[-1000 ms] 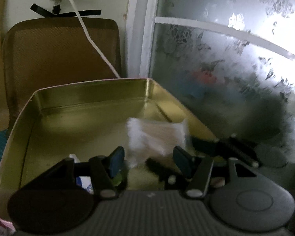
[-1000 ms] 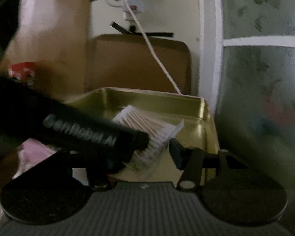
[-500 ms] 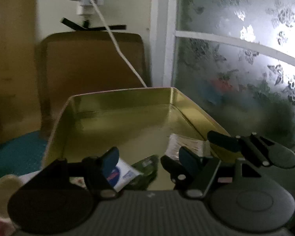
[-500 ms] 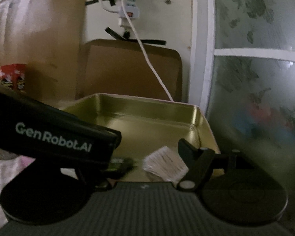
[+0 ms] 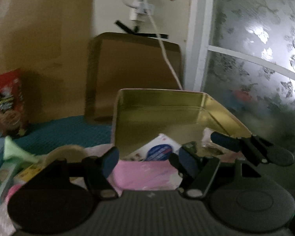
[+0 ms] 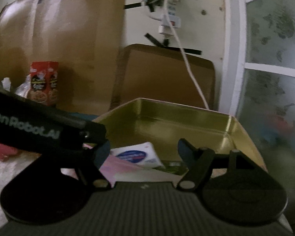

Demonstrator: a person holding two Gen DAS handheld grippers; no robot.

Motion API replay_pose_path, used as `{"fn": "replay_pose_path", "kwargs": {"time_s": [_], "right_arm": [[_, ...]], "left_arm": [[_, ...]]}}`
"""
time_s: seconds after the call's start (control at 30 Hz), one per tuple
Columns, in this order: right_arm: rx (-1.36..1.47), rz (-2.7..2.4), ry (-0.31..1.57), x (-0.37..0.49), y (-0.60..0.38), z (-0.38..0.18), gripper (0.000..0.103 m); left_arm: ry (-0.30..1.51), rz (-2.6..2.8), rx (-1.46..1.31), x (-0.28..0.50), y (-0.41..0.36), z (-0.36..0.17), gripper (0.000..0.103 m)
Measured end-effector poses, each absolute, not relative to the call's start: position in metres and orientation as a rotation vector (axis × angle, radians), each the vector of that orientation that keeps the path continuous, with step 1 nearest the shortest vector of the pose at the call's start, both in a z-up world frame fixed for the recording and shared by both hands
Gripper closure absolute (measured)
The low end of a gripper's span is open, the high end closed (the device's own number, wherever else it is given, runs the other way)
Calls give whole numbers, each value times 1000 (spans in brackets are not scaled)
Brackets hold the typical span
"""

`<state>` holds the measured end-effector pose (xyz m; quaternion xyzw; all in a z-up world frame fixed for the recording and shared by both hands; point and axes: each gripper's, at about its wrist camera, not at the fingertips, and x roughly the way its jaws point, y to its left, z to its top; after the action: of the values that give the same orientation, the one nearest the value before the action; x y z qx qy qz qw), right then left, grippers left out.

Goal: Organize soft objects
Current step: 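Move the left gripper back to the pink fuzzy plush on the table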

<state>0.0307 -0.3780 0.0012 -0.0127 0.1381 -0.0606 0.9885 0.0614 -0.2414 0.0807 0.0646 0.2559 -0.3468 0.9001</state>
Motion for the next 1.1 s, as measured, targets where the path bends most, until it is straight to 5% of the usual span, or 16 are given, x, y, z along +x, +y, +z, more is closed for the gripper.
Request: {"fn": "replay_pose_path", "kwargs": {"time_s": [0.57, 0.73, 0.93, 1.1], "right_arm": [[-123, 48, 282, 53, -279, 11, 27], [-158, 129, 305, 55, -256, 6, 58], [-197, 182, 361, 66, -233, -3, 74], [-208, 197, 401, 79, -223, -10, 76]], "left_arm": [[541, -513, 10, 83, -95, 62, 33], [556, -391, -33, 90, -41, 42, 33], [590, -251, -43, 104, -3, 16, 33], [618, -259, -64, 111, -1, 5, 33]]}}
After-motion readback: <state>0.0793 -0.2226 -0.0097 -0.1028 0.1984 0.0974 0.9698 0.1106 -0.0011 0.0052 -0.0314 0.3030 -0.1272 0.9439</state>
